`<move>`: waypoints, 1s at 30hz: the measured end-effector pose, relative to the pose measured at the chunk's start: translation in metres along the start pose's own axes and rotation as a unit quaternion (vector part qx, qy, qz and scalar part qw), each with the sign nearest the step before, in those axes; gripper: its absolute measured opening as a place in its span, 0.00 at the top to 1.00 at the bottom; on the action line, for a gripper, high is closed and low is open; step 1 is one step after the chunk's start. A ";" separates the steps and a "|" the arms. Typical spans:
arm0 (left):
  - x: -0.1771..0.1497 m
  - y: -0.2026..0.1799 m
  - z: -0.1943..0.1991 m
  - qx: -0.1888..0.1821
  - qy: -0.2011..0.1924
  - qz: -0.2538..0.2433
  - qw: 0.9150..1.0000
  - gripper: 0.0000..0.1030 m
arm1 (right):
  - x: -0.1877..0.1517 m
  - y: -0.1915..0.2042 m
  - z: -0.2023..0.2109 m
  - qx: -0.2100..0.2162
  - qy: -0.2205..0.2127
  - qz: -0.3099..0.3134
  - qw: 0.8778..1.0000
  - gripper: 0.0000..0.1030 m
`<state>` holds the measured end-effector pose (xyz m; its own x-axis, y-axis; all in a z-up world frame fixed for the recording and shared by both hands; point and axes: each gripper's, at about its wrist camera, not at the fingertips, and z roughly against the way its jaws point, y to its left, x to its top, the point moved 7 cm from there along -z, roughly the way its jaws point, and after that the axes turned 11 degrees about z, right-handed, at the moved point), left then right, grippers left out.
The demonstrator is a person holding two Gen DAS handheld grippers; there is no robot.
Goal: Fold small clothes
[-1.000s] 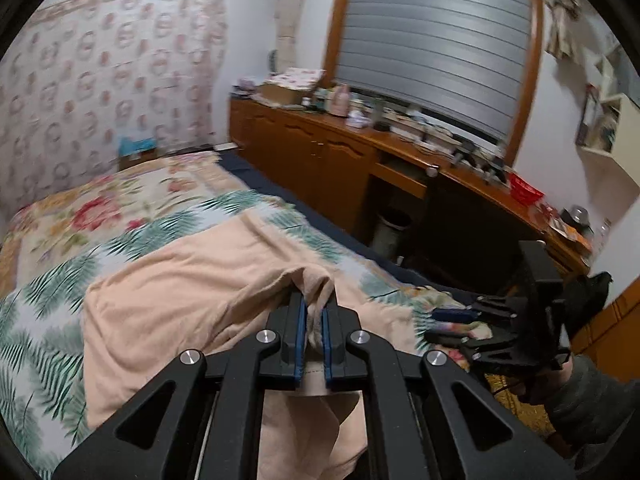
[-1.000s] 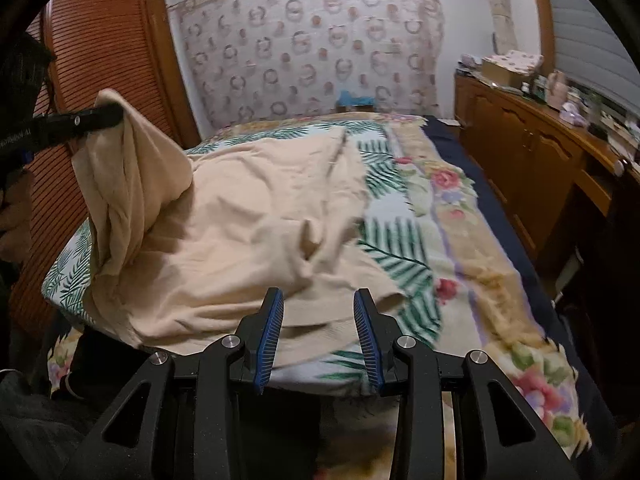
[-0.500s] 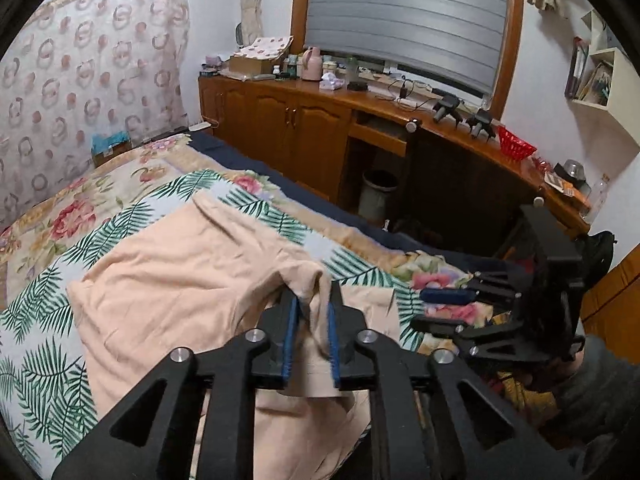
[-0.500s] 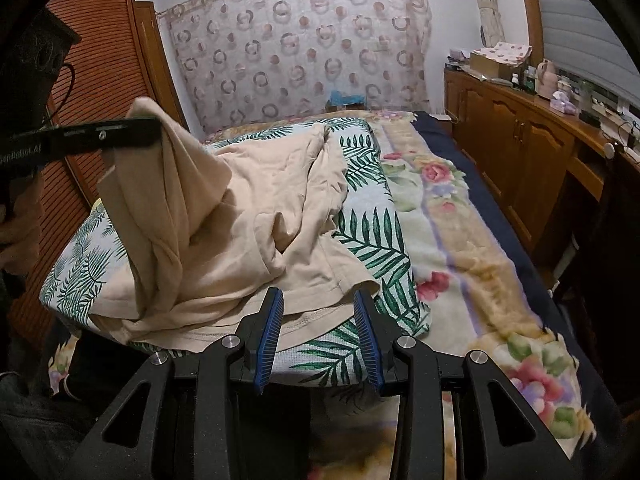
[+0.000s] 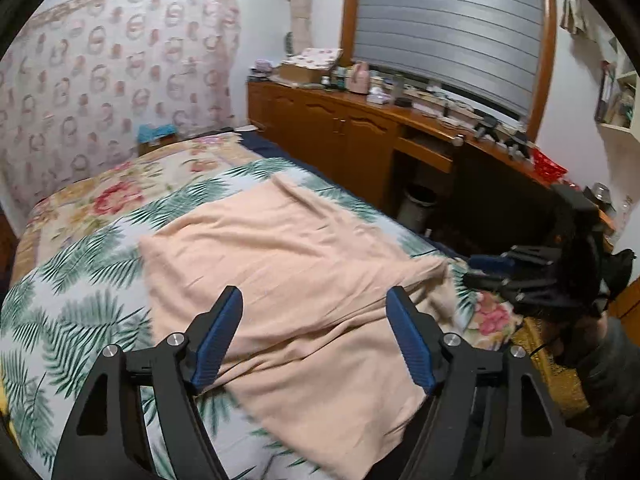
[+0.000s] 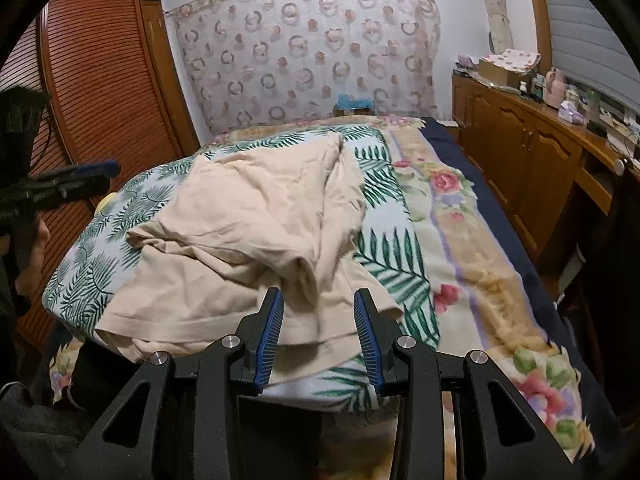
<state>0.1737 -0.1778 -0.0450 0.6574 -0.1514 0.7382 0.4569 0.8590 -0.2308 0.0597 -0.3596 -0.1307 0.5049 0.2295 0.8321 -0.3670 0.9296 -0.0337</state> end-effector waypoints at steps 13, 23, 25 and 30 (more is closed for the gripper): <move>-0.053 0.105 0.030 0.086 -0.024 0.110 0.990 0.26 | 0.039 0.052 -0.036 0.046 -0.013 0.062 0.997 0.63; -0.075 0.140 0.050 0.121 -0.038 0.142 0.982 0.26 | 0.077 0.108 -0.079 0.112 -0.012 0.130 0.985 0.63; -0.074 0.143 0.054 0.125 -0.043 0.144 0.981 0.26 | 0.082 0.119 -0.089 0.124 -0.007 0.139 0.982 0.63; -0.075 0.148 0.064 0.134 -0.050 0.143 0.979 0.26 | 0.093 0.139 -0.113 0.145 0.009 0.159 0.977 0.63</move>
<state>0.1536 -0.0078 -0.0939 0.6675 0.1508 0.7291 0.0803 0.9590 -0.2718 0.1435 -0.1764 -0.1207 0.3410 0.5010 0.7954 -0.7116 0.6905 -0.1298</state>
